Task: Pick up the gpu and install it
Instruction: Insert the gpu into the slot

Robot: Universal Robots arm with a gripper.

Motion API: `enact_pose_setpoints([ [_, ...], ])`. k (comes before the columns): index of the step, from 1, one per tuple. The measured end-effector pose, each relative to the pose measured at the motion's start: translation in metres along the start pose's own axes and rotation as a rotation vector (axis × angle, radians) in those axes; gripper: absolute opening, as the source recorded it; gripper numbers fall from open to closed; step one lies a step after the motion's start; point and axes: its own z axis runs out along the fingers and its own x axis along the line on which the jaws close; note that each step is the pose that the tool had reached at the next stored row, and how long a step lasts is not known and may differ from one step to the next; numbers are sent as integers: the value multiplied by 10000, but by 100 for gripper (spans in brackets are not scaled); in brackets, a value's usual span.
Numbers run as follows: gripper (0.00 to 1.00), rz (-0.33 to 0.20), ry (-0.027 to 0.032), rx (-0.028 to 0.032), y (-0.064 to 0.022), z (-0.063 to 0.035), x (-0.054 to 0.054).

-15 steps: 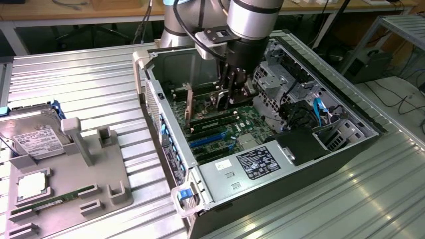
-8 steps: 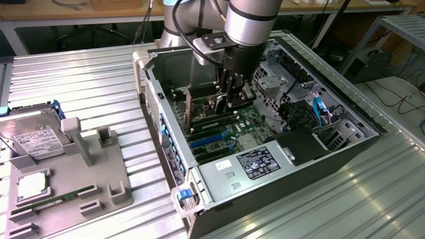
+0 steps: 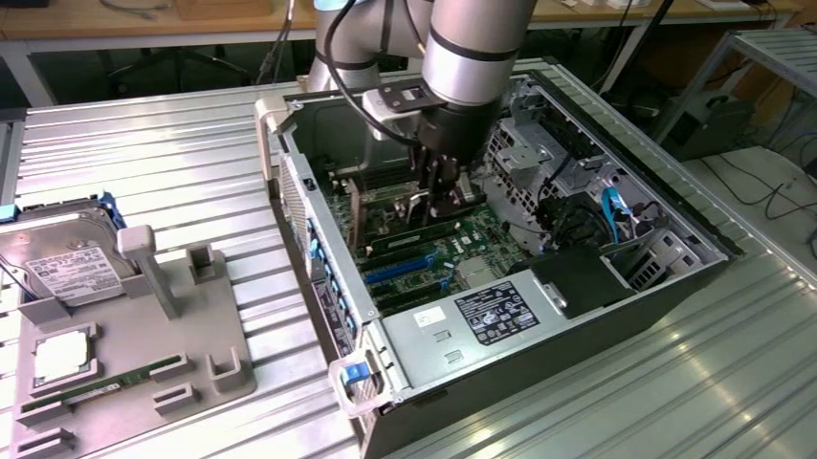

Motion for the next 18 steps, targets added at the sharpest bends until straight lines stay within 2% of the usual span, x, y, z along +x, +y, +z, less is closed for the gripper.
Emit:
enact_pose_setpoints([
  [3,28,111,2,2,7,46,2],
  [18,28,395,8,9,21,95,78],
])
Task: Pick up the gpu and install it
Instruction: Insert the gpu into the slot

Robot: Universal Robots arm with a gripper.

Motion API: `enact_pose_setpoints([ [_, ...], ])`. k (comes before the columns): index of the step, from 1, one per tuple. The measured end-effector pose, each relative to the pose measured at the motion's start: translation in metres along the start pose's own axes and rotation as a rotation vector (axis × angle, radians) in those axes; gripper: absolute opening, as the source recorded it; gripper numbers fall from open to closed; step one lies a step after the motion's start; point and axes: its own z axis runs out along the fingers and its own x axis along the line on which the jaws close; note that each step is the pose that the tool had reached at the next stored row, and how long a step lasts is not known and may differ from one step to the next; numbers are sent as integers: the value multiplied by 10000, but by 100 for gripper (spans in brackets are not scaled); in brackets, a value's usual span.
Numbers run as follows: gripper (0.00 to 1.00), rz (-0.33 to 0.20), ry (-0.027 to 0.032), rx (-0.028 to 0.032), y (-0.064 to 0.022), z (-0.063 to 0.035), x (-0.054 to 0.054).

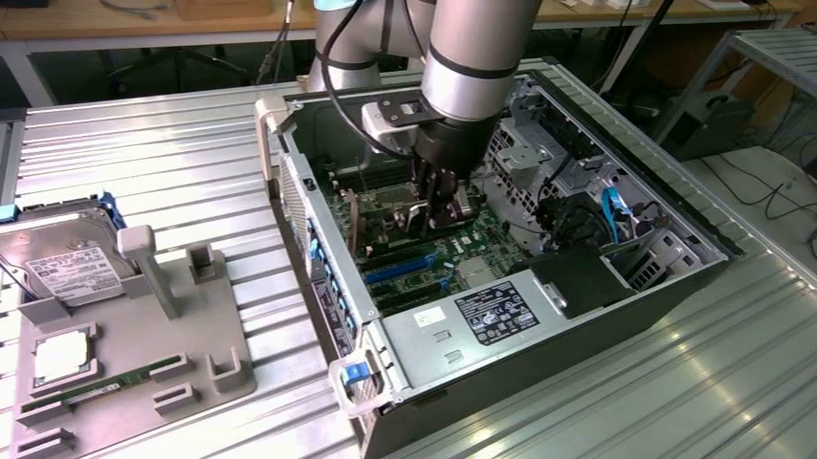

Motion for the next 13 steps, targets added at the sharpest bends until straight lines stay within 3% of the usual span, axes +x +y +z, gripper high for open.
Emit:
enact_pose_setpoints([
  [4,28,21,1,0,58,67,10],
  [13,28,21,5,-20,69,128,89],
])
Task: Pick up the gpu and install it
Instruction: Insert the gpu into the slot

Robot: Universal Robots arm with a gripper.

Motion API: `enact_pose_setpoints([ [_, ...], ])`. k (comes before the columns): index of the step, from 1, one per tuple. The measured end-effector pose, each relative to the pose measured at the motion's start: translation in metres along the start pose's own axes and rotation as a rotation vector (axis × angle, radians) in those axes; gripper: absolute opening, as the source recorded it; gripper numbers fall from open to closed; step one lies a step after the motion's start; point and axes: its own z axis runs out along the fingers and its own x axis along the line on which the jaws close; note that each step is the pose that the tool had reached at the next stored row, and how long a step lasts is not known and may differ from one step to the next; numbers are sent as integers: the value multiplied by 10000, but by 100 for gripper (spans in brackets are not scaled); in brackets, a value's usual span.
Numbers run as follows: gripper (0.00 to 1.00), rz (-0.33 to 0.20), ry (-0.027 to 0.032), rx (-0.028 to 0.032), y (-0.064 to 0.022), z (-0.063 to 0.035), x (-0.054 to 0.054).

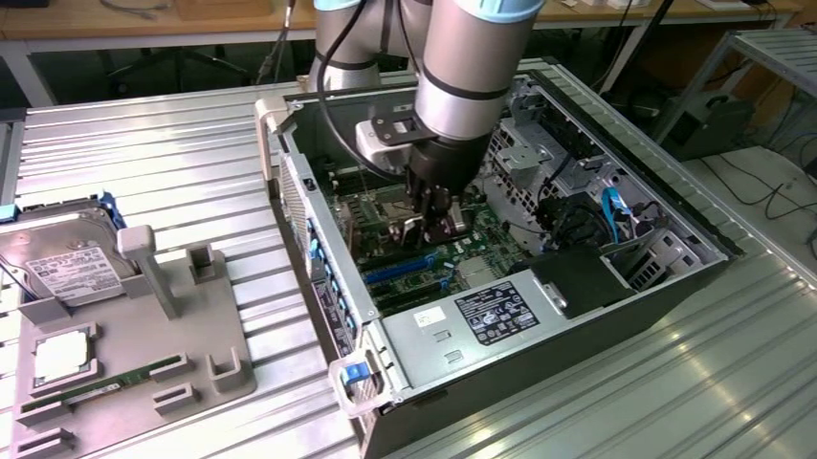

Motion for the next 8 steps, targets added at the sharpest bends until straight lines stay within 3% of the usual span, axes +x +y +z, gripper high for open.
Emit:
enact_pose_setpoints([
  [8,28,6,-1,1,38,73,41],
])
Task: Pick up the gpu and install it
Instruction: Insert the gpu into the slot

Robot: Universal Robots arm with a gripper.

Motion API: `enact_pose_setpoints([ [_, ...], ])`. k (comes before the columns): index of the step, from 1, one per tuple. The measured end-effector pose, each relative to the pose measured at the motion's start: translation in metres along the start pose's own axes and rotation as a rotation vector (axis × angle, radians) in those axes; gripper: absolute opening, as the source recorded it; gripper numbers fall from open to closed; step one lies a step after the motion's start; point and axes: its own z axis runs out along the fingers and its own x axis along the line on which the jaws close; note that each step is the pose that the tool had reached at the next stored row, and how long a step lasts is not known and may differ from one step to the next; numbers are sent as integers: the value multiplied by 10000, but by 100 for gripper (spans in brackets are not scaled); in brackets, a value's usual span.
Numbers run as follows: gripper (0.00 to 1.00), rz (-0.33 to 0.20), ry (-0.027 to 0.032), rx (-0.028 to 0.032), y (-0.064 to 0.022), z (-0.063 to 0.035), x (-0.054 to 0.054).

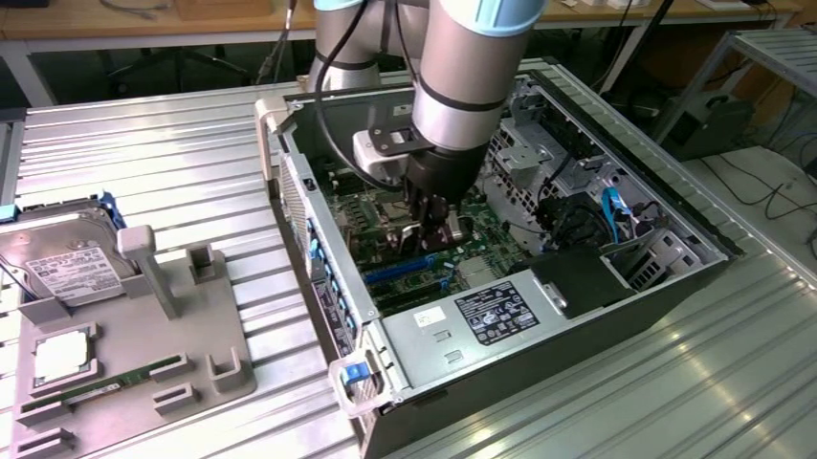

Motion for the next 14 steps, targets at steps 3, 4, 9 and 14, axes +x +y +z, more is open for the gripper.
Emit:
enact_pose_setpoints([
  [3,28,8,0,0,2,63,10],
  [4,28,9,3,-5,2,96,11],
  [9,28,32,4,-34,7,135,62],
  [14,28,76,20,-199,8,138,63],
])
